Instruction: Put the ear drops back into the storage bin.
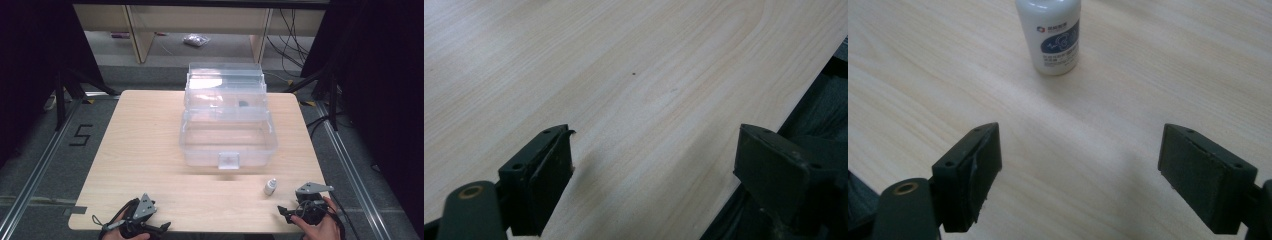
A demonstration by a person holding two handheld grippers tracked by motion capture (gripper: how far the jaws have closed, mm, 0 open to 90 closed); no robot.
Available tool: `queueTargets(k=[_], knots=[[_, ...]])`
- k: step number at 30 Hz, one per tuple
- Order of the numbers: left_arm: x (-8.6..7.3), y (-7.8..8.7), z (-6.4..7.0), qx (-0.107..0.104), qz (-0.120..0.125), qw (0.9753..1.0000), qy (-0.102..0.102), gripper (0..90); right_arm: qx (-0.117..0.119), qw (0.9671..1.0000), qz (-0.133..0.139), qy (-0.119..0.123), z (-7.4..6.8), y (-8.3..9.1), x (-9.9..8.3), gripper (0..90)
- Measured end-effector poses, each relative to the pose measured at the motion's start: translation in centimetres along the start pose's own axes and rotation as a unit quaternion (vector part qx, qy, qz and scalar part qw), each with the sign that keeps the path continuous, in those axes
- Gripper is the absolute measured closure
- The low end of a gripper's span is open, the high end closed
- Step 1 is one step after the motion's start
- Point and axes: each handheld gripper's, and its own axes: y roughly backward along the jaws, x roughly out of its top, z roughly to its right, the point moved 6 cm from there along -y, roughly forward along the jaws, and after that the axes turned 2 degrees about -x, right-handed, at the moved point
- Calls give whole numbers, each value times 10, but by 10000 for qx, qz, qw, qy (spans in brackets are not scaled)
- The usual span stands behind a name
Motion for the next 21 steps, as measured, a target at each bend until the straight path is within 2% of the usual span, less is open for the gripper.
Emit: queueTargets(k=[4, 6, 8, 10, 11, 14, 15, 16, 17, 19, 20, 21], knots=[[0, 0, 0, 2, 1, 10000, -1, 150, 73, 9999, -102, -26, -5, 4, 1, 201], [0, -1, 0, -12, 11, 10000, 18, 150, 0, 9998, -57, 215, -2, 3, 2, 201], [0, -1, 0, -7, 11, 10000, 21, 150, 29, 9998, -175, -42, -7, 4, 2, 202], [0, -1, 0, -9, -7, 10000, -12, 151, -47, 9999, -81, 145, -4, 1, 4, 200], [0, -1, 0, -12, -12, 10000, -13, 151, -10, 9998, -160, 93, -5, 2, 5, 199], [0, 0, 0, -9, 1, 10000, 23, 151, -2, 9996, -235, 151, -7, 2, 9, 208], [0, -1, 1, -22, 27, 10000, 86, 151, -4, 9996, -232, 134, -8, 1, 11, 209], [-1, -1, 0, -29, -37, 10000, 71, 151, -2, 9994, -299, 168, -7, 1, 13, 209], [-1, -1, 0, -46, -24, 10000, 44, 151, 40, 9993, -362, 93, -9, 2, 15, 209], [0, 0, -1, -7, -5, 10000, 51, 151, 28, 9988, -384, 286, -7, 2, 20, 211], [0, 0, -1, -20, -1, 10000, 45, 151, 70, 9988, -446, 204, -9, 2, 21, 214], [0, 0, -1, -14, 0, 10000, 52, 151, 37, 9988, -398, 292, -8, 2, 24, 221]])
